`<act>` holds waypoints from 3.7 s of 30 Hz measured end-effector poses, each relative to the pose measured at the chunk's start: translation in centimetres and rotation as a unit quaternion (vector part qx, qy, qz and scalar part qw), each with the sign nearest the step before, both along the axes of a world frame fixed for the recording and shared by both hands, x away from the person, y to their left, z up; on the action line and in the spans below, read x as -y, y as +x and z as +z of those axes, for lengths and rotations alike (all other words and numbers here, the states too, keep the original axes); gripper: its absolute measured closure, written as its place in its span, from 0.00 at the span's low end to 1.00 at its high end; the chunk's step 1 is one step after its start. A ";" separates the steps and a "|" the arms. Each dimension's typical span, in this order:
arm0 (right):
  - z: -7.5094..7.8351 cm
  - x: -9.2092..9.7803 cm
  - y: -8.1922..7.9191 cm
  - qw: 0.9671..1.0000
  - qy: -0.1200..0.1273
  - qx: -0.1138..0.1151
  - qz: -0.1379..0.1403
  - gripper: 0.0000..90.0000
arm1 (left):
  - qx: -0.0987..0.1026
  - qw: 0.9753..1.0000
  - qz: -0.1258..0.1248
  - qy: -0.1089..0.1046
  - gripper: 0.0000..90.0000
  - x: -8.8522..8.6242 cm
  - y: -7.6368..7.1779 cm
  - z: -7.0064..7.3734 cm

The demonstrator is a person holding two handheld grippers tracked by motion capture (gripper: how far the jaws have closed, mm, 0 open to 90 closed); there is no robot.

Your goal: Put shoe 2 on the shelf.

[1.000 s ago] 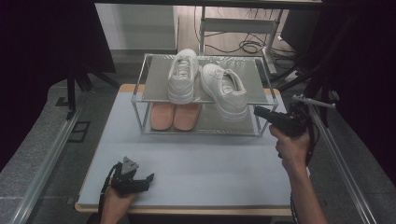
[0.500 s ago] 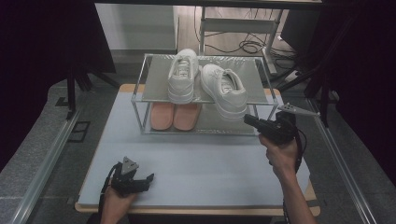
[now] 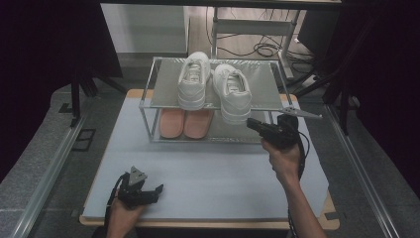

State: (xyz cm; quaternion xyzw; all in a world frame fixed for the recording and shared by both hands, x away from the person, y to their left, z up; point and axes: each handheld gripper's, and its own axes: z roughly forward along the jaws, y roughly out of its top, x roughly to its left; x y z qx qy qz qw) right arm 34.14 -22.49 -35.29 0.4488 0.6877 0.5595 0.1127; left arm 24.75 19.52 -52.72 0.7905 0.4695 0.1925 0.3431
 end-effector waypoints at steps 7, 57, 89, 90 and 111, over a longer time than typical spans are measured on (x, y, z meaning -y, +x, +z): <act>-0.2 -1.1 1.1 1.000 0.004 -0.001 -0.002 1.00 | 0.000 1.000 0.000 0.000 0.18 0.0 0.0 0.0; -0.6 -5.3 3.7 1.000 -0.020 -0.005 0.021 0.77 | 0.000 1.000 0.000 0.000 0.18 0.0 0.0 0.0; -3.5 -1.3 -1.0 0.987 -0.146 0.045 0.055 0.32 | 0.001 1.000 0.000 0.000 0.18 0.0 0.0 0.0; -3.7 -1.2 -1.1 0.986 -0.149 0.044 0.055 0.31 | 0.001 1.000 0.000 0.000 0.18 0.0 0.0 0.0; -5.7 1.0 -3.2 0.979 -0.188 0.032 0.068 0.16 | 0.002 1.000 0.001 -0.001 0.18 0.0 0.0 0.0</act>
